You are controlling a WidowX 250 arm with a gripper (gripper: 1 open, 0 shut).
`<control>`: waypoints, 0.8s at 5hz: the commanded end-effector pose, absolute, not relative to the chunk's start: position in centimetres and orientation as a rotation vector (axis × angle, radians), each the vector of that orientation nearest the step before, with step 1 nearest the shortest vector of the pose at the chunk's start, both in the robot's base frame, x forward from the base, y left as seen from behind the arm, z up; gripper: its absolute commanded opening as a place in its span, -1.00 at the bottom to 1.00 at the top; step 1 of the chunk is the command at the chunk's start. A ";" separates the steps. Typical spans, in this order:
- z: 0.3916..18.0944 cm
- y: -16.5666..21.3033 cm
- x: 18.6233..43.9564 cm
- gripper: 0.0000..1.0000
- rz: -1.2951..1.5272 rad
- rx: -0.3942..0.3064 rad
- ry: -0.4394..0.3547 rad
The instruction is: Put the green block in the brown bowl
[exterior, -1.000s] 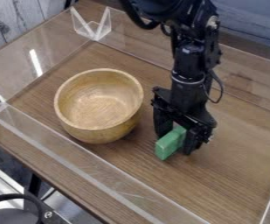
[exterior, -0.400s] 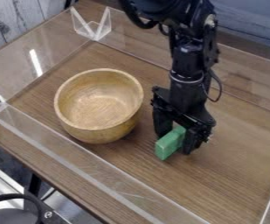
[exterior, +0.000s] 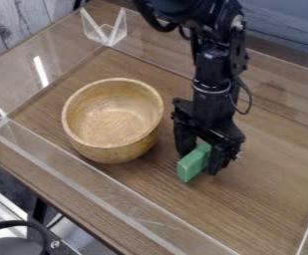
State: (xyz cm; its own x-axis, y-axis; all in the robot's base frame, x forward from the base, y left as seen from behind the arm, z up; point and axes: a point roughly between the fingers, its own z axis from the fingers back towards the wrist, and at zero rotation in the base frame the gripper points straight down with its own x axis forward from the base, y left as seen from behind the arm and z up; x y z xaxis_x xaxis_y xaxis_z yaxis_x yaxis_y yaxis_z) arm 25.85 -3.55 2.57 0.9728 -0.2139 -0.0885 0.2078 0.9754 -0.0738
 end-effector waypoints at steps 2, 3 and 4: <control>5.1 -3.3 26.9 -1.00 -0.205 -0.068 0.010; 7.8 -2.6 27.0 -1.00 -0.191 -0.067 -0.032; 10.2 -0.5 27.2 -1.00 -0.143 -0.058 -0.069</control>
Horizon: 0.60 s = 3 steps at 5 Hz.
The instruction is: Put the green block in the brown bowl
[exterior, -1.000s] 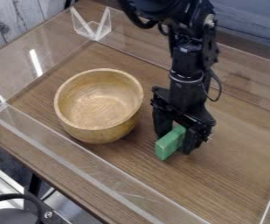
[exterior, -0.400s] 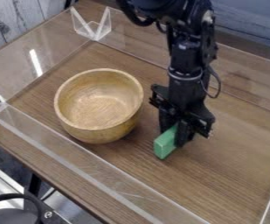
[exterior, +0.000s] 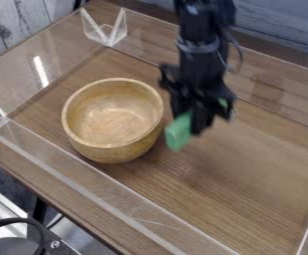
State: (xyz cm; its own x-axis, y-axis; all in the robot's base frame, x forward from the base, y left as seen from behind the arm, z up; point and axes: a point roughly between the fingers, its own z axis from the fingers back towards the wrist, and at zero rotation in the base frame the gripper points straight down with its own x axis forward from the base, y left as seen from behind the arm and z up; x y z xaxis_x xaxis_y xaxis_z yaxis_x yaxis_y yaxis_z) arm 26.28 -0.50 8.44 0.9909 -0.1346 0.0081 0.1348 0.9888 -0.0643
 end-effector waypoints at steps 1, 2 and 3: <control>11.4 2.5 27.4 -1.00 -0.093 -0.040 -0.082; 11.6 5.7 27.5 -1.00 -0.039 -0.026 -0.079; 11.3 7.5 27.0 -1.00 -0.005 -0.013 -0.068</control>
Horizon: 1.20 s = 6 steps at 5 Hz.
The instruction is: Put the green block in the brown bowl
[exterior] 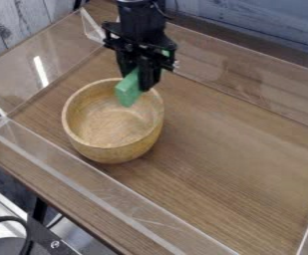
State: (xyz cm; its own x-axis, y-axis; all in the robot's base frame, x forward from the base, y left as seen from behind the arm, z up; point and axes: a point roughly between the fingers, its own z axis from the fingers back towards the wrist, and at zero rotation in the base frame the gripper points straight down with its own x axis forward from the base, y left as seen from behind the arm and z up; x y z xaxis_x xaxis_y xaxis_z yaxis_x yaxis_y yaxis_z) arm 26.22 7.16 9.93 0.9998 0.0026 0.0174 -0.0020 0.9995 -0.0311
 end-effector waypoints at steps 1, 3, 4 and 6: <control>10.5 9.0 26.3 -1.00 0.007 0.002 -0.054; 8.1 10.5 24.7 -1.00 0.003 0.038 -0.016; 6.8 10.8 24.0 -1.00 -0.010 0.050 -0.002; 5.8 11.0 23.6 -1.00 -0.016 0.059 0.015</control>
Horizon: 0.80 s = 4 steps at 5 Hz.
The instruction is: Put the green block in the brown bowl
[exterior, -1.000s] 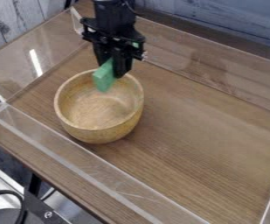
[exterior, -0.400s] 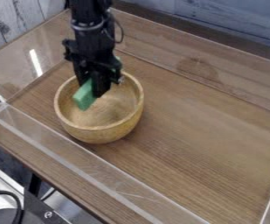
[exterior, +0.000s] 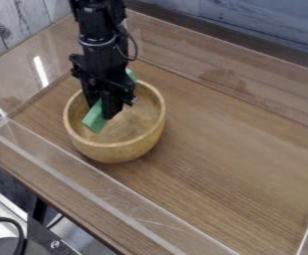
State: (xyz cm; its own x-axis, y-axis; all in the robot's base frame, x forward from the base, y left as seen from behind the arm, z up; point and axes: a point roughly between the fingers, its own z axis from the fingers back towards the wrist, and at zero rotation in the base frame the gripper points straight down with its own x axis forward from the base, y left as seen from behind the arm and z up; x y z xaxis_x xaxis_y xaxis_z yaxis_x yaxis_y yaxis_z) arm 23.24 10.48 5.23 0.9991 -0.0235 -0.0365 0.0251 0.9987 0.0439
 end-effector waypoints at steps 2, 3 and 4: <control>5.8 11.0 23.5 -1.00 -0.014 0.055 0.025; 5.9 10.9 23.4 -1.00 -0.013 0.053 0.031; 5.9 10.9 23.4 -1.00 -0.013 0.050 0.036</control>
